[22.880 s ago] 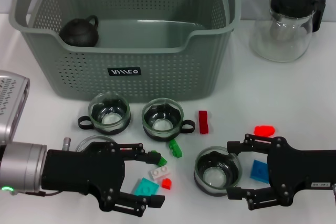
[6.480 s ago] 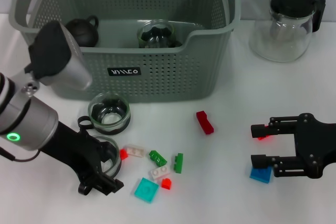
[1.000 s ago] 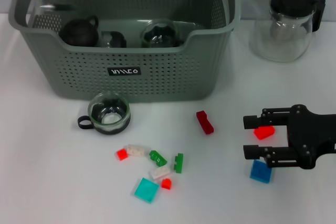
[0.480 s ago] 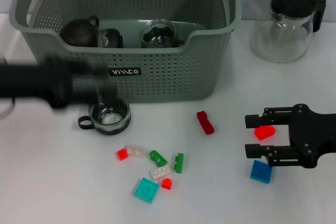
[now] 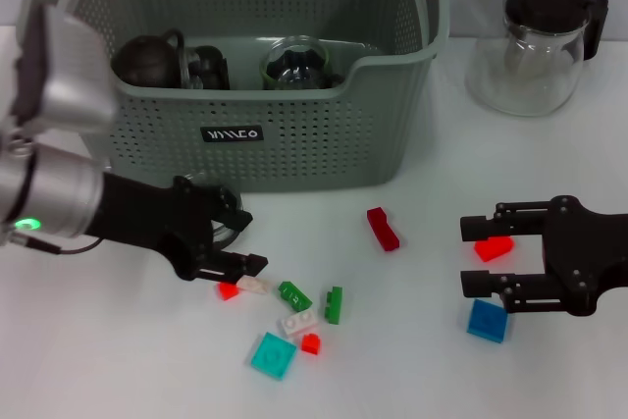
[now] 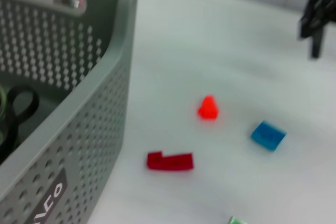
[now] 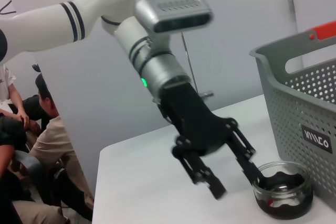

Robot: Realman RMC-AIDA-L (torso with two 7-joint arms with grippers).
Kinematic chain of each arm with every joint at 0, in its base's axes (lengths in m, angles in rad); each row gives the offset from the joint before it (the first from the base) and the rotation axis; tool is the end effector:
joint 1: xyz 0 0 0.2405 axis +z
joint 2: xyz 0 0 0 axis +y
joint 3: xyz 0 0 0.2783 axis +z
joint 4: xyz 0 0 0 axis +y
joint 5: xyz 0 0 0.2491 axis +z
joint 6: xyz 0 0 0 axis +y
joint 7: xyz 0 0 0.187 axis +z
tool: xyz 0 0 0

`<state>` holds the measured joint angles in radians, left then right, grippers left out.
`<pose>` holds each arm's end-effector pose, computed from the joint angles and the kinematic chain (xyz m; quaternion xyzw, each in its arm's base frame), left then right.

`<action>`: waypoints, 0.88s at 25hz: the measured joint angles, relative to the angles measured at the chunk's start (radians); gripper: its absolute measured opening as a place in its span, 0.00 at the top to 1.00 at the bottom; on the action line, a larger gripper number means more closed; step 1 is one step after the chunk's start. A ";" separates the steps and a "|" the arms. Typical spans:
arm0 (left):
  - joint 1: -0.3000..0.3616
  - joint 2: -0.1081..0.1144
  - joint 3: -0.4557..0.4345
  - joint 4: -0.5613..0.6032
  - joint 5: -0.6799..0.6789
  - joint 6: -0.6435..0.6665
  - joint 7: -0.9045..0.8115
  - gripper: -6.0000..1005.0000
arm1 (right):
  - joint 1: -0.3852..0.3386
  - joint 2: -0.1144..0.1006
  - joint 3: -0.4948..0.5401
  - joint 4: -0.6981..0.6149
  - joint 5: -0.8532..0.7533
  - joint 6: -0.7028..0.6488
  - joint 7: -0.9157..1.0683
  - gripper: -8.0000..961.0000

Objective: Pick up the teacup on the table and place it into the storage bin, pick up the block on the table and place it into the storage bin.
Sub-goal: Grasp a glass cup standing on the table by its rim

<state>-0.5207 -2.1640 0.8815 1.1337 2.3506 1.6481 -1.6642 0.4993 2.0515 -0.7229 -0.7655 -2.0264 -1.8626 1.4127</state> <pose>-0.2536 0.3824 -0.0390 -0.9826 -0.1625 -0.0287 0.0854 0.2669 0.3421 -0.0207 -0.9559 0.1593 0.2466 0.0114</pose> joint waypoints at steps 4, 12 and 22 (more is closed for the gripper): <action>-0.025 0.000 0.081 0.003 0.059 -0.067 -0.077 0.40 | -0.002 -0.001 0.001 0.000 0.000 -0.001 0.001 0.29; -0.032 0.000 0.136 0.027 0.116 -0.153 -0.146 0.40 | -0.008 -0.001 0.002 0.000 0.000 -0.001 0.002 0.29; -0.022 -0.005 0.147 0.020 0.180 -0.190 -0.164 0.40 | -0.010 -0.001 0.002 0.002 0.000 -0.001 0.002 0.28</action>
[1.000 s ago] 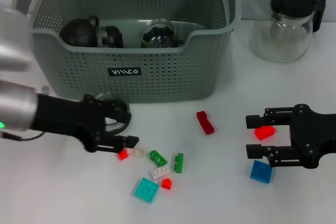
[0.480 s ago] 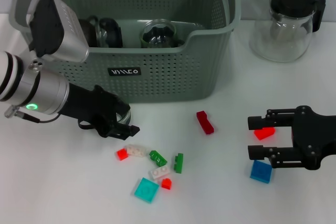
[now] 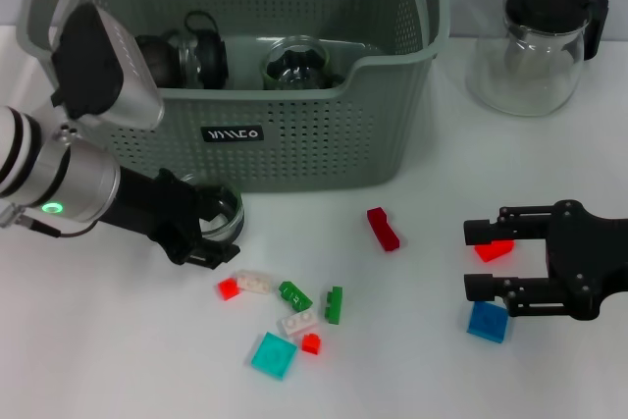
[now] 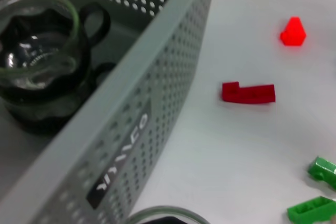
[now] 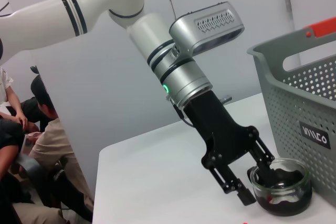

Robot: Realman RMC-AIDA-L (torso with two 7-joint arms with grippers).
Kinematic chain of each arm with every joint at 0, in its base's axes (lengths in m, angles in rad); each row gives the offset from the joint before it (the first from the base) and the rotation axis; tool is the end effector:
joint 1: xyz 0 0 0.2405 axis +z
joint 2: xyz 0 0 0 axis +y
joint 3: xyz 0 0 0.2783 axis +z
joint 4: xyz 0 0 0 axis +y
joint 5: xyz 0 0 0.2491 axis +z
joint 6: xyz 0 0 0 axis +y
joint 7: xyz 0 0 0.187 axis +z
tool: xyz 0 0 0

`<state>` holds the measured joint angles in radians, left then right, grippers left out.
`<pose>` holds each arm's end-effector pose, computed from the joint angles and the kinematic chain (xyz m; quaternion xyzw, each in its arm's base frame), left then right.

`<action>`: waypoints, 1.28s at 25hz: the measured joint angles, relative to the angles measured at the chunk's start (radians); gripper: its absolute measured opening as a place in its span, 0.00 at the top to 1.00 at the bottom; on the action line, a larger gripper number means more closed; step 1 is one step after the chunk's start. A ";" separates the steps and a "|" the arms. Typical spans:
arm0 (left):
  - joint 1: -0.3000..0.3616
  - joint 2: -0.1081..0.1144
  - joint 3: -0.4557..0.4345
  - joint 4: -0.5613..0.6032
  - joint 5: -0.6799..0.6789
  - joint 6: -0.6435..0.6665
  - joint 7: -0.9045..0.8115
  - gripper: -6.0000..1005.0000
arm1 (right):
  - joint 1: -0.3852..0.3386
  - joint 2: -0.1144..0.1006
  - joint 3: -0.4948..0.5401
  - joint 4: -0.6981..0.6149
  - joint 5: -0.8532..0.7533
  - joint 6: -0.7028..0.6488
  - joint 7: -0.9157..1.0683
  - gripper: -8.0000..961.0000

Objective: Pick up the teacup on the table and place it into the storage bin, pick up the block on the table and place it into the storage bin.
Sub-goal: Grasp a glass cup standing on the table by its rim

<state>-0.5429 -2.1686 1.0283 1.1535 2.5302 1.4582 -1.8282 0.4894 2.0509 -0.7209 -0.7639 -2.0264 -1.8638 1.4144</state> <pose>-0.2645 0.4092 -0.0525 -0.9690 -0.1832 0.0839 0.1431 0.2705 0.3393 -0.0204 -0.9546 0.1655 0.2473 0.0124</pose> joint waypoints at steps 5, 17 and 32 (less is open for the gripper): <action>0.001 0.000 0.032 -0.013 0.009 0.020 -0.013 0.40 | 0.001 0.000 0.000 0.000 0.000 0.000 0.000 0.28; -0.009 0.000 0.073 0.008 0.028 0.101 -0.066 0.40 | 0.002 -0.001 0.000 0.000 0.000 0.000 0.000 0.28; -0.009 -0.002 0.122 -0.015 0.037 0.047 -0.093 0.55 | 0.002 0.000 0.000 0.000 0.000 -0.001 0.000 0.28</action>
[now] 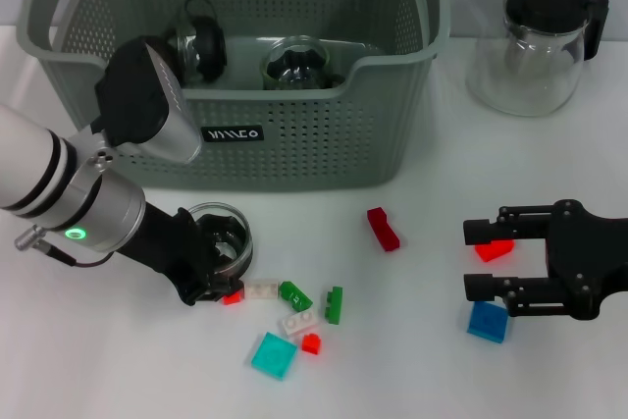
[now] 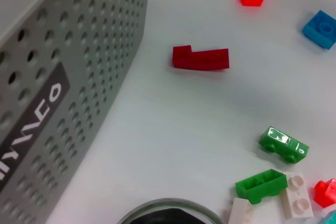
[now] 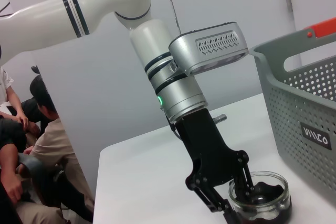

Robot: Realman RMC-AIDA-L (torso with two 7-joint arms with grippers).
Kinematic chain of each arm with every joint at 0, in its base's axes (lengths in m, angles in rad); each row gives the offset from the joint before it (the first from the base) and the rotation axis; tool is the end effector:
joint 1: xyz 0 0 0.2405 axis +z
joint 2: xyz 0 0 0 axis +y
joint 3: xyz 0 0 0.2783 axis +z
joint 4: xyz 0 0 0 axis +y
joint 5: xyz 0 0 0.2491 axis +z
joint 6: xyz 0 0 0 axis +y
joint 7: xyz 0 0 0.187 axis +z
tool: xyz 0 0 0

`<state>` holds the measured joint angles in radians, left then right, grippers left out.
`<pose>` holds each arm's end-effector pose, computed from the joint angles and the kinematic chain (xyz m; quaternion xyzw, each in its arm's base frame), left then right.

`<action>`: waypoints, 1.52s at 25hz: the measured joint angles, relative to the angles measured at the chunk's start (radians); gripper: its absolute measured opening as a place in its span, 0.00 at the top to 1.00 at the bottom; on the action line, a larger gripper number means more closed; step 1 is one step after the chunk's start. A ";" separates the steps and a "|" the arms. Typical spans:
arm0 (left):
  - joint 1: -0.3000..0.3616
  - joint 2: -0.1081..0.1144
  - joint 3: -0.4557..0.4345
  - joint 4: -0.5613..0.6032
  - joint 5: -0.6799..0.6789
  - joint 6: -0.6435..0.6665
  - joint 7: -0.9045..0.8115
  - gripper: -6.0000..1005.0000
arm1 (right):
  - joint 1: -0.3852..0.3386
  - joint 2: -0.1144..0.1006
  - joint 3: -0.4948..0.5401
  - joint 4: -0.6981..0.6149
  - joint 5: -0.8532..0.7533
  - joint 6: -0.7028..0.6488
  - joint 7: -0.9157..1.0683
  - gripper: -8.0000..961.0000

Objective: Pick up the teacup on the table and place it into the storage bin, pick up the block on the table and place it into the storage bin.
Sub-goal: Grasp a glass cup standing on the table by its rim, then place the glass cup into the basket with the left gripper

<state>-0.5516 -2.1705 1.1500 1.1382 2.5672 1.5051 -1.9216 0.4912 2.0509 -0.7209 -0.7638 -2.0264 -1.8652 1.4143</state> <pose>-0.2581 0.3914 -0.0772 -0.9691 -0.1915 0.1283 0.0879 0.2697 0.3395 -0.0204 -0.9547 0.1645 0.2475 0.0115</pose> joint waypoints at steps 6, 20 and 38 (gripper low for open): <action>-0.001 0.004 -0.027 0.027 -0.011 0.044 0.007 0.76 | -0.001 -0.001 0.000 0.000 0.000 0.000 0.000 0.28; -0.037 0.080 -0.416 -0.034 -0.231 0.399 0.208 0.95 | 0.001 -0.002 0.000 0.000 0.000 0.000 0.000 0.28; -0.205 0.210 -0.625 -0.215 -0.789 0.112 -0.281 0.93 | 0.002 0.000 0.000 0.001 0.000 -0.007 -0.008 0.29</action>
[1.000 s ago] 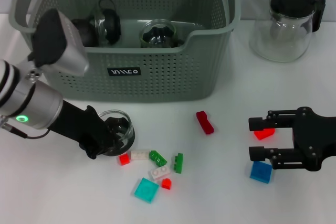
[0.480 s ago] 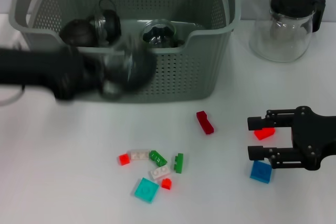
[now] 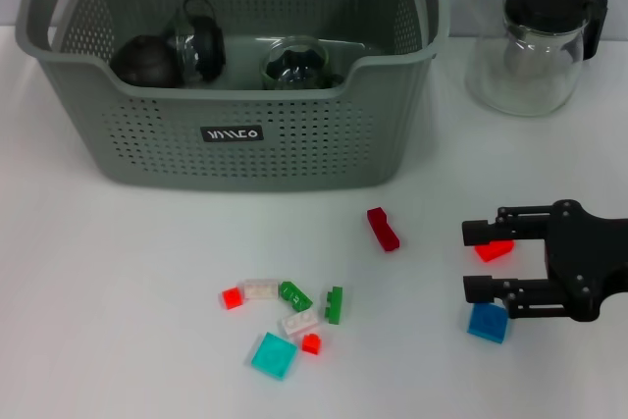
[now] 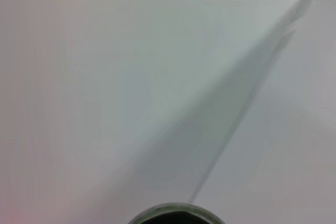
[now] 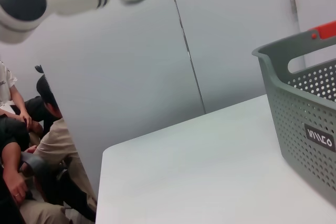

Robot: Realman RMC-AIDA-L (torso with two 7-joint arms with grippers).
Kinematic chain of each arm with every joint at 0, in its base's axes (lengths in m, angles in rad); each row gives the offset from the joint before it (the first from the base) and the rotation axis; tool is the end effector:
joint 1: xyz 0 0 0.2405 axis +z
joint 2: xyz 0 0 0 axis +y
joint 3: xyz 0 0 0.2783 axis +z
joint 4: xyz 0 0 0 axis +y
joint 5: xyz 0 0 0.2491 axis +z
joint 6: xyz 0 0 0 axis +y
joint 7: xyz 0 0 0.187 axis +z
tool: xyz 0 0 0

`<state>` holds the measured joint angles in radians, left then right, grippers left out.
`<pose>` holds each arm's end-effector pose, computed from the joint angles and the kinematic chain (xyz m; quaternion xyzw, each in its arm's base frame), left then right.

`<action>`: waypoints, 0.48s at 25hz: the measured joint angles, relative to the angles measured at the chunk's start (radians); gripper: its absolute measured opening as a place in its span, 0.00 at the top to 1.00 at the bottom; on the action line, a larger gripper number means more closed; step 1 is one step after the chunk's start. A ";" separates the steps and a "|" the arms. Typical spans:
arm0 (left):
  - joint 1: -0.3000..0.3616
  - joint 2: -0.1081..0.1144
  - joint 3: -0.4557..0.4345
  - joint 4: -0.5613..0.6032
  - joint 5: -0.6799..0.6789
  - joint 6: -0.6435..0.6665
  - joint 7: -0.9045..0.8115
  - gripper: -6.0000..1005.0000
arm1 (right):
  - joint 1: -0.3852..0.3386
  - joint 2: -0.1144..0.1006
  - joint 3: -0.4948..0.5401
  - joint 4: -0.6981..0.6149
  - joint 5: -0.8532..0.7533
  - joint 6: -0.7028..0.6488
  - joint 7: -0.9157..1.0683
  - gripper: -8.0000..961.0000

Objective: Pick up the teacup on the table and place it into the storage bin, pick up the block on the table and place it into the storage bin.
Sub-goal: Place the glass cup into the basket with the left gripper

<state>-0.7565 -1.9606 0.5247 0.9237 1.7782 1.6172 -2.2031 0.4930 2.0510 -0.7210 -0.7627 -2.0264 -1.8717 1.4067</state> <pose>-0.1538 0.4789 0.1183 -0.8350 -0.3459 -0.4120 0.1162 0.2686 0.3388 -0.0204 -0.9553 0.1596 0.2488 0.0089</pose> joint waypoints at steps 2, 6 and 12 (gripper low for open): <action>-0.063 0.021 0.065 -0.020 0.120 -0.104 -0.048 0.93 | -0.002 0.001 0.000 0.000 0.000 0.002 -0.001 0.29; -0.178 0.041 0.208 -0.079 0.343 -0.273 -0.134 0.92 | -0.003 0.002 0.000 0.006 -0.001 0.003 -0.001 0.29; -0.260 0.026 0.393 -0.164 0.611 -0.443 -0.244 0.91 | 0.017 0.005 -0.001 0.009 -0.003 0.005 0.000 0.29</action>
<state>-1.0168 -1.9342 0.9176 0.7595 2.3895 1.1740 -2.4470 0.5104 2.0565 -0.7221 -0.7541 -2.0293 -1.8665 1.4067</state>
